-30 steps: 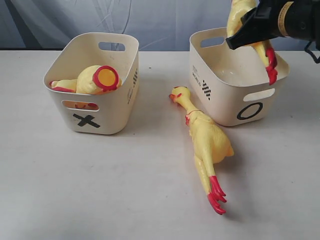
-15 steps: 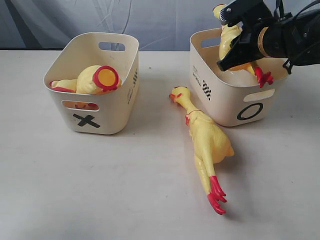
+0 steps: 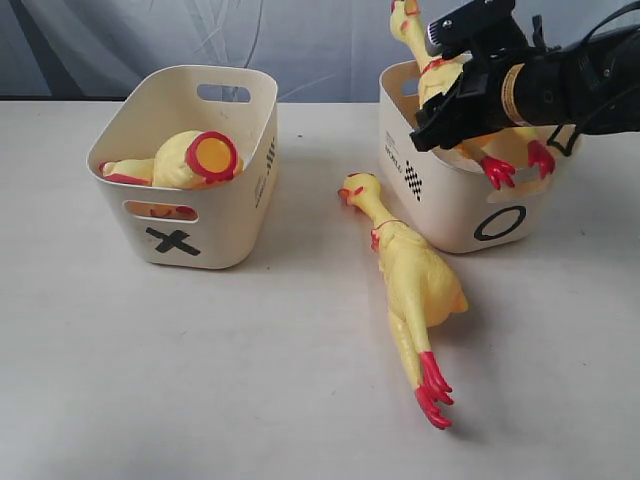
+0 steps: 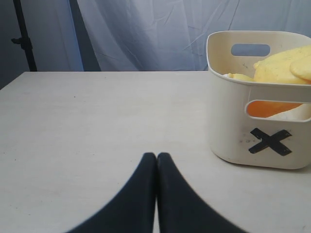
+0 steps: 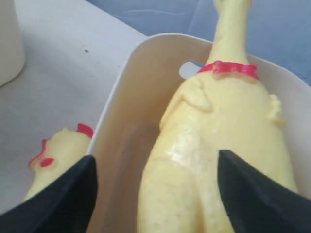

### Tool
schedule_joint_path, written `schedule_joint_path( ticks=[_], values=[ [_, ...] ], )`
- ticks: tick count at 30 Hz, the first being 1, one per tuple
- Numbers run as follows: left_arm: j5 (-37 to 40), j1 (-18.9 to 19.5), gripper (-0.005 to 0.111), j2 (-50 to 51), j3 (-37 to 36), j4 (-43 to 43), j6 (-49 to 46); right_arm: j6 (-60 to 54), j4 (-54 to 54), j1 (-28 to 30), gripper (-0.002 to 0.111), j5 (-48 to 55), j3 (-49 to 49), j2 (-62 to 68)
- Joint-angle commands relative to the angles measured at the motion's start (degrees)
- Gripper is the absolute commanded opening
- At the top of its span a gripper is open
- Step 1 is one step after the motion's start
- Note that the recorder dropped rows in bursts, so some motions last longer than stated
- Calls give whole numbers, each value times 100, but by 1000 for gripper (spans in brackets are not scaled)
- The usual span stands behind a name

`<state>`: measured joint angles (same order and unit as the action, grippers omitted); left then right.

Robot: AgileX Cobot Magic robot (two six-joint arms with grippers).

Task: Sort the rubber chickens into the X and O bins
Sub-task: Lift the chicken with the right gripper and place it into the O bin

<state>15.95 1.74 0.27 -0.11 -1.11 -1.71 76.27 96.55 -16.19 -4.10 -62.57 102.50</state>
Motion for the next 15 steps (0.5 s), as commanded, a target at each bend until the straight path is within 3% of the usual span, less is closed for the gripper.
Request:
schedule_joint_path(
  ticks=[1, 4, 11, 15],
  values=[
    [-54, -26, 0, -27, 11, 35, 16, 272, -48, 15, 69, -41, 150, -47],
    [-54, -26, 0, -27, 11, 35, 16, 311, -48, 15, 62, -41, 210, -159],
    [-54, -26, 0, -27, 11, 35, 16, 294, -48, 15, 62, -41, 223, -809],
    [-54, -26, 0, -27, 11, 35, 16, 788, -61, 15, 62, -815, 227, -1226]
  ],
)
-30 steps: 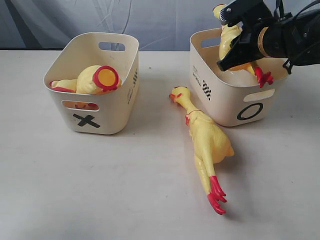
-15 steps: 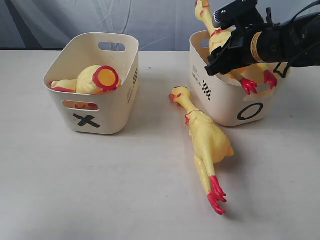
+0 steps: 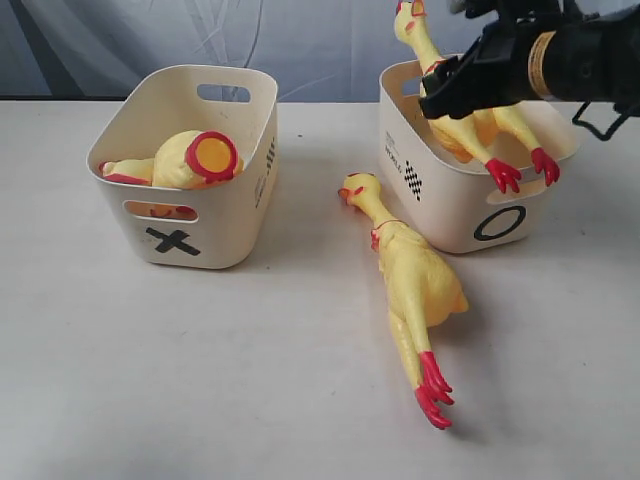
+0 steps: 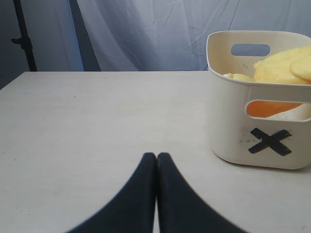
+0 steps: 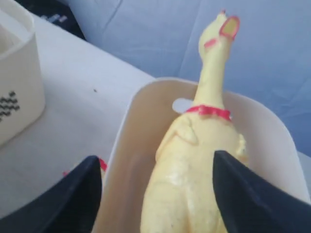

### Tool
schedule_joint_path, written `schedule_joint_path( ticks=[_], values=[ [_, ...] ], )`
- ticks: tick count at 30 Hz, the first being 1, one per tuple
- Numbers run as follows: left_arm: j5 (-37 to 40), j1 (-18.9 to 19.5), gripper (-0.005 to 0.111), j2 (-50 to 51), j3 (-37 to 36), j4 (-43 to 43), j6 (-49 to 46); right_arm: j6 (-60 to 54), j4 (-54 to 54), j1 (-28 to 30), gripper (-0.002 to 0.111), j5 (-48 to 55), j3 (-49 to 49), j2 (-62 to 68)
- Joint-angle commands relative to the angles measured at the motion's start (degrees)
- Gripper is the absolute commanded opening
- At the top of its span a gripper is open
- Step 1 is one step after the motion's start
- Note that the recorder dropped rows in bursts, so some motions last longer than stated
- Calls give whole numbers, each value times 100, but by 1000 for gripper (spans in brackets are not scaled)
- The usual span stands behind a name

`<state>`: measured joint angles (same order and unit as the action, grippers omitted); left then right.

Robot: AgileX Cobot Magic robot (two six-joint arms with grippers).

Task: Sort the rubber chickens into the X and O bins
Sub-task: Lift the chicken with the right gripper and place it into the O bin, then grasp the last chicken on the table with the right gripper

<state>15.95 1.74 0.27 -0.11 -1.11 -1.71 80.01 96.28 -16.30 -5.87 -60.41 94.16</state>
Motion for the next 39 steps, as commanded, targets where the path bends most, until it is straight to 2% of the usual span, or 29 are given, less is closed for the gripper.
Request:
schedule_joint_path(
  ticks=[1, 4, 6, 9, 12, 16, 19, 28, 34, 39],
  values=[
    [-54, -26, 0, -27, 11, 35, 16, 722, 46, 25, 62, -1149, 11, -473],
    [-54, -26, 0, -27, 11, 35, 16, 1821, 366, 25, 60, -2460, 39, -534],
    [-54, -26, 0, -27, 11, 35, 16, 2023, 366, 25, 56, -3254, 155, -534],
    [-54, -26, 0, -27, 11, 40, 16, 2023, 366, 25, 48, -3546, 406, -534],
    [-54, -26, 0, -27, 11, 40, 16, 1831, 366, 25, 49, -3500, 702, -534],
    [-54, -26, 0, -27, 11, 40, 16, 1810, 366, 25, 59, -3287, 1151, -534],
    [-54, -26, 0, -27, 11, 40, 16, 1810, 366, 25, 63, -3021, 1502, -534],
    [-54, -26, 0, -27, 11, 40, 16, 1750, 366, 25, 63, -2970, 2031, -534],
    [-54, -26, 0, -27, 11, 50, 16, 1750, 366, 13, 63, -2480, 2554, -534],
    [-54, -26, 0, -27, 11, 50, 16, 1750, 366, -353, 63, -2052, 2682, -496]
  ],
)
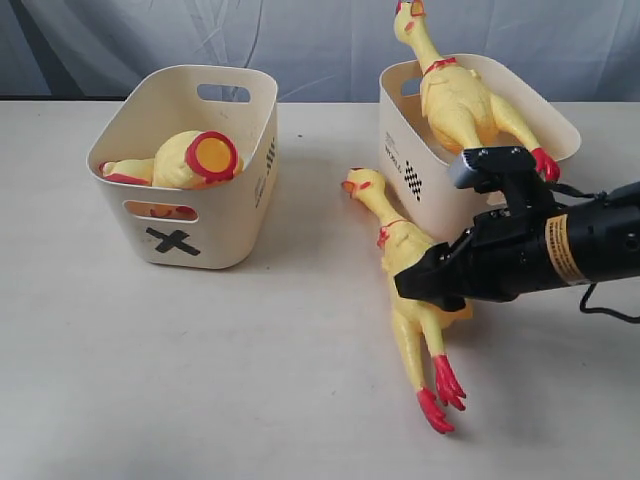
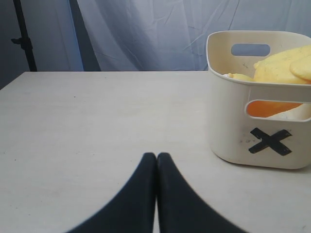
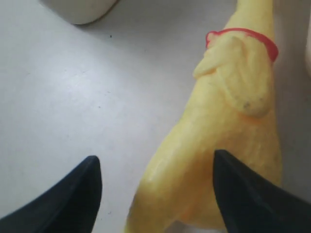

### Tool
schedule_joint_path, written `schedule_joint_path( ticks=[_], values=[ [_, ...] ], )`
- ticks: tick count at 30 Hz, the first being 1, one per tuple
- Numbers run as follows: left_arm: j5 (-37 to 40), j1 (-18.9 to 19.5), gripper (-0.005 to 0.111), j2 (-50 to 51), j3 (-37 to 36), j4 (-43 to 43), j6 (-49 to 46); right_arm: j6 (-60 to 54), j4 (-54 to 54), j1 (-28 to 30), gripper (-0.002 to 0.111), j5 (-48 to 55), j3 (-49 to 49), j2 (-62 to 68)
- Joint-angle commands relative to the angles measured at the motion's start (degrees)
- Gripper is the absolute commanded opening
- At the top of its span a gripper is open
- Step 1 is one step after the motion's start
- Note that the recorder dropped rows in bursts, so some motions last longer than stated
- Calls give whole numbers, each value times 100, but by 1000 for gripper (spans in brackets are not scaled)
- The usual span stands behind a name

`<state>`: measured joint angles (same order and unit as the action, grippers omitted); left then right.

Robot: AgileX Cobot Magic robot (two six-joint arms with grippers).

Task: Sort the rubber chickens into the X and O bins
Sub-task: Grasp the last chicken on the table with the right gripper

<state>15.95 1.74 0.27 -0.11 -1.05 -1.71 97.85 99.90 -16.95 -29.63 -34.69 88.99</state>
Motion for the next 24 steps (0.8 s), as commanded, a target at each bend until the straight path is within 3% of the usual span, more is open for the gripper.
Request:
schedule_joint_path(
  ticks=[1, 5, 8, 9, 10, 11, 12, 18, 21, 24],
  values=[
    [-54, -26, 0, -27, 11, 45, 16, -34, 4, -478, 63, 510, 141, 65],
    [-54, -26, 0, -27, 11, 45, 16, -34, 4, -1688, 60, 1869, 294, 722],
    [-54, -26, 0, -27, 11, 45, 16, -34, 4, -2262, 53, 2897, 238, 1347],
    [-54, -26, 0, -27, 11, 45, 16, -34, 4, -2433, 45, 3270, 197, 1540],
    [-54, -26, 0, -27, 11, 57, 16, -34, -219, -2491, 32, 3336, 161, 1555],
    [-54, -26, 0, -27, 11, 57, 16, -34, -541, -2543, 11, 3279, 116, 1499],
    [-54, -26, 0, -27, 11, 57, 16, -47, -598, -2542, 1, 3114, 64, 1378],
    [-54, -26, 0, -27, 11, 57, 16, -37, -531, -2542, -1, 1699, -585, -130],
    [-54, -26, 0, -27, 11, 57, 16, -37, -481, -2542, -1, 1767, -768, -899],
    [-54, -26, 0, -27, 11, 57, 16, -37, -365, -2542, -1, 2504, -799, -1905]
  ],
)
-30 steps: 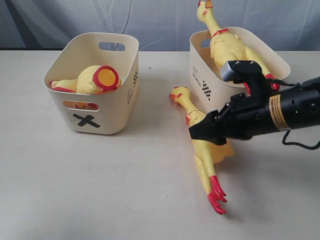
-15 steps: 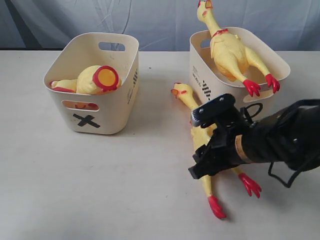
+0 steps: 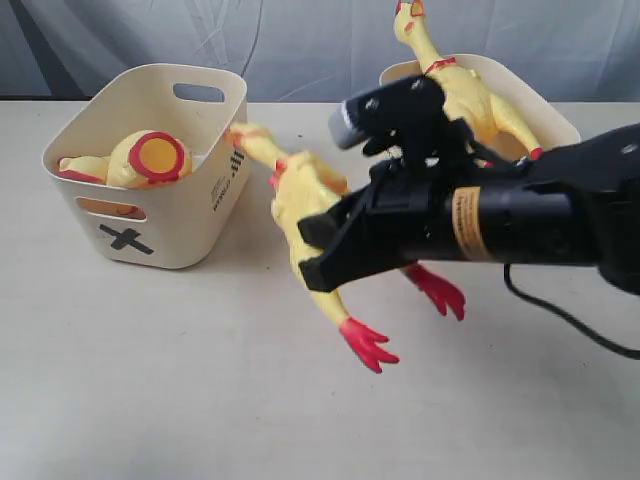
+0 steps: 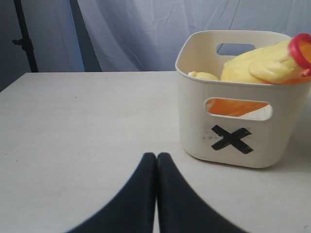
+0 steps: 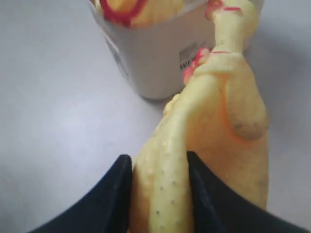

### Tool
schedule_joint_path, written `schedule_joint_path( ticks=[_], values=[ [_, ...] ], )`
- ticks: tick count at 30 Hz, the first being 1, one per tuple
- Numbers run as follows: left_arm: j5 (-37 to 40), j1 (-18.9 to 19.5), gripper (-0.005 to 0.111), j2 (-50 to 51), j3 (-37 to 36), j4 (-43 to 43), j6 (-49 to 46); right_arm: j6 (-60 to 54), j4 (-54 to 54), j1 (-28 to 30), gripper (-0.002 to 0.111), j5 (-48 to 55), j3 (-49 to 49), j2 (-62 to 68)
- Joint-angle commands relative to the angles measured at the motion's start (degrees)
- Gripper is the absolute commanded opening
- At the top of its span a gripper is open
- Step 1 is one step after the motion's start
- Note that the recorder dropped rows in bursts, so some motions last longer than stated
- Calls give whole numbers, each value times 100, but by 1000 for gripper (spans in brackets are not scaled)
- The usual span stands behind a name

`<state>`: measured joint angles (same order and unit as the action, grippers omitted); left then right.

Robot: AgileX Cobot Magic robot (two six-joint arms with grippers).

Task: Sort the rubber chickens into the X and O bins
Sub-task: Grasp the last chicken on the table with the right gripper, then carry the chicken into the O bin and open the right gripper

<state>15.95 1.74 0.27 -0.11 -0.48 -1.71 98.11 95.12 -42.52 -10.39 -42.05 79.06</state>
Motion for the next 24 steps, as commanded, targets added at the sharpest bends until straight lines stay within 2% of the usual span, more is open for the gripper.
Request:
schedule_joint_path(
  ticks=[1, 3, 5, 6, 7, 10, 13, 17, 24],
  values=[
    [-54, -26, 0, -27, 11, 0, 16, -64, 114, 15, -1, 703, -63, -1083],
    [-54, -26, 0, -27, 11, 0, 16, -140, 238, 15, -1, 1166, -71, -1473],
    [-54, -26, 0, -27, 11, 0, 16, -500, 483, 15, -1, 2079, -71, -1816],
    [-54, -26, 0, -27, 11, 0, 16, -730, 483, 29, -1, 2855, -71, -1839],
    [-54, -26, 0, -27, 11, 0, 16, -892, 483, 82, -1, 3052, -71, -1796],
    [-54, -26, 0, -27, 11, 0, 16, -1768, 483, 462, -1, 2913, -150, -1322],
    [-54, -26, 0, -27, 11, 0, 16, -1901, 483, 972, -1, 2909, -804, -592],
    [-54, -26, 0, -27, 11, 0, 16, -1857, 483, 1550, -1, 2590, -1960, 111],
    [-54, -26, 0, -27, 11, 0, 16, -1578, 279, 2484, -1, 2142, -2153, 1747]
  ],
)
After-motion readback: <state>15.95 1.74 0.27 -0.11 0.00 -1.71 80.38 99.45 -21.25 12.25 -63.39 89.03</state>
